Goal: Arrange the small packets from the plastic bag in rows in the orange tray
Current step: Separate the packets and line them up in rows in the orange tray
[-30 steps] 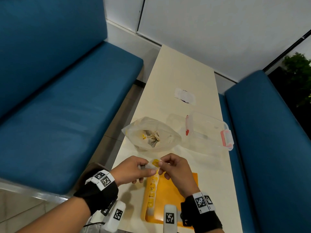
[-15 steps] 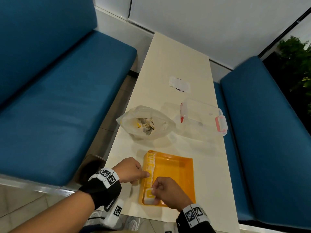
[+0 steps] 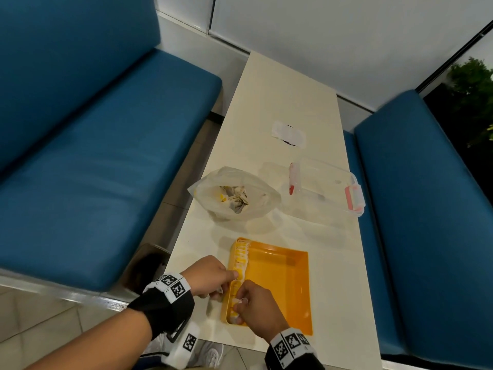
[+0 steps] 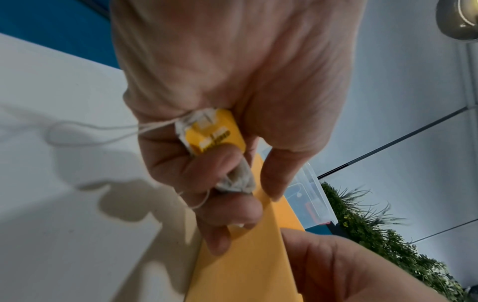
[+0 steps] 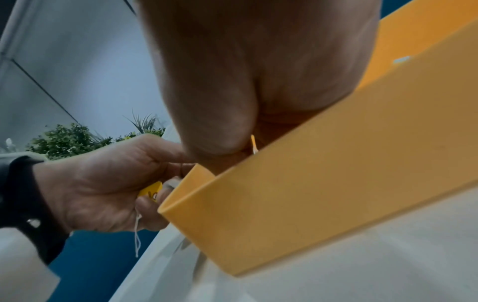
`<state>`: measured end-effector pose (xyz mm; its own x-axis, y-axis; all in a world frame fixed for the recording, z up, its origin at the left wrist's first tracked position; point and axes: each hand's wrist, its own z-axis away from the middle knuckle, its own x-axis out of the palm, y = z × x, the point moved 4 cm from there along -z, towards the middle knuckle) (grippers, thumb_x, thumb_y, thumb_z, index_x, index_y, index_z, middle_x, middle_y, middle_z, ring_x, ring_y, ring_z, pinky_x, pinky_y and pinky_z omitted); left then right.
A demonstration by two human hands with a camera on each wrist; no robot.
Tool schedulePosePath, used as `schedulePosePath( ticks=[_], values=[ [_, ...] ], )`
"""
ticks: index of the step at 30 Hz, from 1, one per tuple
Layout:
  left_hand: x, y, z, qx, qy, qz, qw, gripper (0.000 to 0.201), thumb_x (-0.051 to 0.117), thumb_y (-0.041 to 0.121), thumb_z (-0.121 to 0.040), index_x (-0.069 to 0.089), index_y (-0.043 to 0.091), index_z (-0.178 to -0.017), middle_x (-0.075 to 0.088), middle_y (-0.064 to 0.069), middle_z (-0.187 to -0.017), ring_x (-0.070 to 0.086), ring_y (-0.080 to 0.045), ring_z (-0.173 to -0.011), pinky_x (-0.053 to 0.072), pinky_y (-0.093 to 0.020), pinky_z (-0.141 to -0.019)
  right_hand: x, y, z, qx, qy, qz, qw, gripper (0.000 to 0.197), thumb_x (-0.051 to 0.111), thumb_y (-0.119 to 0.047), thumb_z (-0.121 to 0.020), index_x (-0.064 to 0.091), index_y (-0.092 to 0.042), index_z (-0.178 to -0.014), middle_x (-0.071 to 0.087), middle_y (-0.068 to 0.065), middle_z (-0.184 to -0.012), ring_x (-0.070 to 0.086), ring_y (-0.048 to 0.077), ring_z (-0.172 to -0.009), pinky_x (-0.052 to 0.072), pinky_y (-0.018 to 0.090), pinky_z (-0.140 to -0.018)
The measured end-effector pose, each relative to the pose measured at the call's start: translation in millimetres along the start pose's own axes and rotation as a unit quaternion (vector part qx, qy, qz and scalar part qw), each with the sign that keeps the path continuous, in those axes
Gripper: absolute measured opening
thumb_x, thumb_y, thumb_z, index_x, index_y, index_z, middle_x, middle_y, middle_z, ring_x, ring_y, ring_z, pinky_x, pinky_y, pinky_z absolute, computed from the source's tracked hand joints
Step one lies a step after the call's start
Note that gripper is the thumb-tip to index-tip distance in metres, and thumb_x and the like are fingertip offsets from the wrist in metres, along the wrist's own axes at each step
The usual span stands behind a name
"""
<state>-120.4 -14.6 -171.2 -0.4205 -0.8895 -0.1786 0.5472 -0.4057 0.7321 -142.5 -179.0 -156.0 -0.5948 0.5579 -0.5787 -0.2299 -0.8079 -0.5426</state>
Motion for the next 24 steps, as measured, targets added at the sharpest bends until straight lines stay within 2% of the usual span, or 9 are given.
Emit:
schedulePosePath(
  ticks=[2,6,8,10,13,16,18,21,24],
  values=[
    [0,-1,0,-0.007,-0.005,0.01,1.0,0.042,0.066,0.042,-0.093,0.068,0.008,-0.069,0.063,-0.007,-0.059,0.059,-0.022,-0.05,0.034,-0.019,-0.04,2,2,-2,0.002,0.003,0.016,1.0,0.023,0.068,-0.015,-0.071,0.052,-0.026,-0.083,0.063,0.002,-0.084,0.068,0.026,-0.075,0.057,0.041,-0.064],
    [2,-3,1,-0.018,-0.014,0.026,0.999,0.042,0.066,0.044,-0.093,0.069,0.007,-0.073,0.067,-0.014,-0.068,0.059,-0.027,-0.056,0.035,-0.02,-0.041,4,2,-4,-0.003,-0.002,0.052,0.999,0.029,0.071,-0.018,-0.057,0.049,-0.025,-0.075,0.058,-0.004,-0.08,0.049,0.015,-0.07,0.045,0.034,-0.061],
    [2,-5,1,-0.021,-0.017,0.029,0.999,0.043,0.065,0.045,-0.093,0.069,0.006,-0.075,0.067,-0.015,-0.069,0.058,-0.028,-0.058,0.035,-0.02,-0.041,4,1,-4,-0.001,0.0,0.057,0.998,0.034,0.074,-0.019,-0.055,0.048,-0.025,-0.077,0.062,-0.001,-0.085,0.05,0.015,-0.071,0.047,0.037,-0.062],
    [2,-5,1,-0.023,-0.019,0.032,0.999,0.043,0.066,0.045,-0.092,0.07,0.006,-0.075,0.067,-0.016,-0.07,0.058,-0.028,-0.058,0.034,-0.02,-0.041,5,1,-6,0.016,-0.002,0.054,0.998,0.042,0.077,-0.018,-0.054,0.045,-0.024,-0.081,0.062,0.0,-0.087,0.05,0.016,-0.071,0.046,0.036,-0.06],
    [2,-4,1,-0.024,-0.021,0.041,0.999,0.043,0.067,0.045,-0.092,0.069,0.006,-0.075,0.068,-0.016,-0.071,0.058,-0.026,-0.055,0.034,-0.02,-0.042,1,-2,-9,0.045,-0.013,0.042,0.998,0.049,0.08,-0.015,-0.054,0.041,-0.023,-0.082,0.057,-0.002,-0.082,0.054,0.017,-0.067,0.045,0.031,-0.055],
    [2,-5,2,-0.026,-0.028,0.048,0.998,0.041,0.067,0.045,-0.092,0.068,0.007,-0.074,0.069,-0.016,-0.071,0.058,-0.027,-0.056,0.035,-0.021,-0.043,-2,-3,-11,0.061,-0.034,0.031,0.997,0.052,0.082,-0.014,-0.052,0.041,-0.022,-0.083,0.058,-0.001,-0.079,0.059,0.019,-0.064,0.05,0.032,-0.055],
    [2,-6,3,-0.026,-0.034,0.051,0.998,0.042,0.067,0.046,-0.091,0.068,0.008,-0.074,0.069,-0.02,-0.073,0.056,-0.028,-0.061,0.035,-0.022,-0.044,-3,-2,-12,0.078,-0.05,0.01,0.996,0.051,0.082,-0.01,-0.055,0.042,-0.02,-0.085,0.063,0.004,-0.08,0.063,0.021,-0.061,0.053,0.033,-0.056],
    [0,-5,2,-0.023,-0.033,0.048,0.998,0.041,0.068,0.045,-0.091,0.067,0.008,-0.075,0.069,-0.019,-0.073,0.057,-0.029,-0.062,0.036,-0.022,-0.044,-4,0,-15,0.089,-0.056,-0.037,0.994,0.04,0.074,0.001,-0.072,0.042,-0.017,-0.087,0.071,0.02,-0.092,0.065,0.022,-0.056,0.052,0.03,-0.051],
    [0,-4,1,-0.016,-0.035,0.044,0.998,0.04,0.068,0.044,-0.092,0.067,0.008,-0.076,0.07,-0.017,-0.073,0.059,-0.027,-0.061,0.037,-0.021,-0.043,-3,0,-15,0.086,-0.038,-0.047,0.994,0.035,0.069,0.006,-0.077,0.042,-0.016,-0.085,0.066,0.019,-0.086,0.062,0.022,-0.052,0.05,0.029,-0.05]
  ],
)
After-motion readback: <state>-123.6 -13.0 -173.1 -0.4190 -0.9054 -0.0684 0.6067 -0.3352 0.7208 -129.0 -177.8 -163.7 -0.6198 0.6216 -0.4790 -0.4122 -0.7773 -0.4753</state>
